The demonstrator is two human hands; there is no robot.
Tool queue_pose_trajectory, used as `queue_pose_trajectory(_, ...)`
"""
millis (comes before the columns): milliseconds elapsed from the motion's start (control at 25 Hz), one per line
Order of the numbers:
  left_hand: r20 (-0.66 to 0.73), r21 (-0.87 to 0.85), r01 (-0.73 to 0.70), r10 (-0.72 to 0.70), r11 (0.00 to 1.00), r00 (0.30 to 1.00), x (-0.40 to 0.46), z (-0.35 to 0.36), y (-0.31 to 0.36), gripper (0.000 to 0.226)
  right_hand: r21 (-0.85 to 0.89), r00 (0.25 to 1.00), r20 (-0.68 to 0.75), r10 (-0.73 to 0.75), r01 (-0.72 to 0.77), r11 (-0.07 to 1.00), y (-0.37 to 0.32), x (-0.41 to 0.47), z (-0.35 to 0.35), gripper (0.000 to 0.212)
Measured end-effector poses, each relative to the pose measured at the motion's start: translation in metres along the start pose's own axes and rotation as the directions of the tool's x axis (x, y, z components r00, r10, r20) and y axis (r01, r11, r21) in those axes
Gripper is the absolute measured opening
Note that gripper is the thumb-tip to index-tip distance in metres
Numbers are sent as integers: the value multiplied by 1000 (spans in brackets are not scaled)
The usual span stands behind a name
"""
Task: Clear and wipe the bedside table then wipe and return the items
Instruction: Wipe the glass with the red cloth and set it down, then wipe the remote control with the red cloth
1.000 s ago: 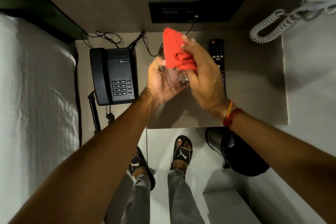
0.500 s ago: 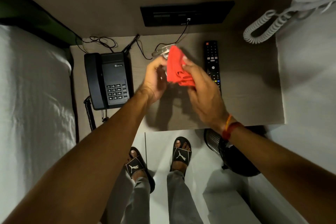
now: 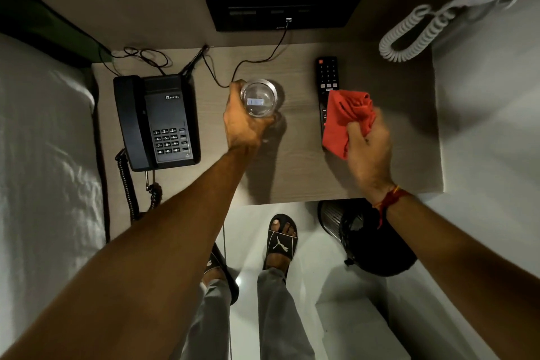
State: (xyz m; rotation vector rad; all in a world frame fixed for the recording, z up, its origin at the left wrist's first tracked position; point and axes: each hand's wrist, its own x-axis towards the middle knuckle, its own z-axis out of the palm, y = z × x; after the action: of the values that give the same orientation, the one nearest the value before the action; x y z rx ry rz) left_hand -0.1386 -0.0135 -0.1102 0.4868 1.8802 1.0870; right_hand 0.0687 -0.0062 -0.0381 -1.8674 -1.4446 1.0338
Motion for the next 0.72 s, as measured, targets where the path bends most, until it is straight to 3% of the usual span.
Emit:
queue_pose_trajectory(80, 11, -2, 33, -33, 999, 999, 4, 1, -1, 79, -47, 999, 9, -52, 52, 998, 2, 12, -8, 17)
queue_pose_trajectory(160, 7, 131, 19, -20, 991, 1000, -1, -1, 7, 92, -100, 997, -1, -79, 79, 992, 6, 27, -16, 16)
queue_pose_trajectory(200, 0, 297, -91, 95, 950, 995, -6, 0, 14, 98, -121, 997, -15, -81, 79, 990, 7, 36, -20, 17)
queue_pose_trajectory(240, 48, 477, -273, 285, 835, 957, -13, 5, 20, 98, -140, 997, -27, -79, 74, 987, 8, 45, -23, 18)
queue_pose_trajectory(280, 155, 591, -458, 464, 664, 872, -22, 13, 27, 89, -162, 998, -22, -64, 59, 985, 10, 53, -23, 20)
queue_pose_trajectory(320, 277, 600, -586, 546, 544, 790, -28, 27, 29, 74, -183, 999, 1, -39, 38, 982, 11, 60, -22, 23)
queue_pose_trajectory(360, 383, 547, -645, 526, 533, 759, -34, 47, 29, 59, -205, 999, 33, -11, 18, 979, 13, 66, -21, 25)
queue_pose_trajectory(400, 444, 480, -622, 440, 619, 780, -41, 67, 30, 49, -225, 997, 73, 18, -1, 974, 14, 71, -19, 27)
queue_pose_trajectory(440, 416, 405, -483, 314, 776, 853, -43, 87, 26, 42, -230, 992, 118, 49, -20, 973, 16, 73, -14, 28)
queue_pose_trajectory(480, 319, 312, -264, 161, 913, 934, -41, 106, 25, 35, -222, 983, 167, 79, -40, 974, 18, 77, -10, 29)
queue_pose_trajectory(520, 196, 205, -51, 10, 977, 980, -37, 120, 23, 29, -209, 972, 216, 97, -51, 977, 19, 79, -5, 29)
queue_pose_trajectory(600, 45, 74, 179, -183, 981, 982, -23, 139, 21, 22, -210, 958, 267, 108, -52, 976, 21, 84, 0, 29)
queue_pose_trajectory(720, 118, -62, 307, -298, 950, 947, -13, 153, 20, 24, -195, 954, 276, 120, -67, 979, 21, 90, -1, 26)
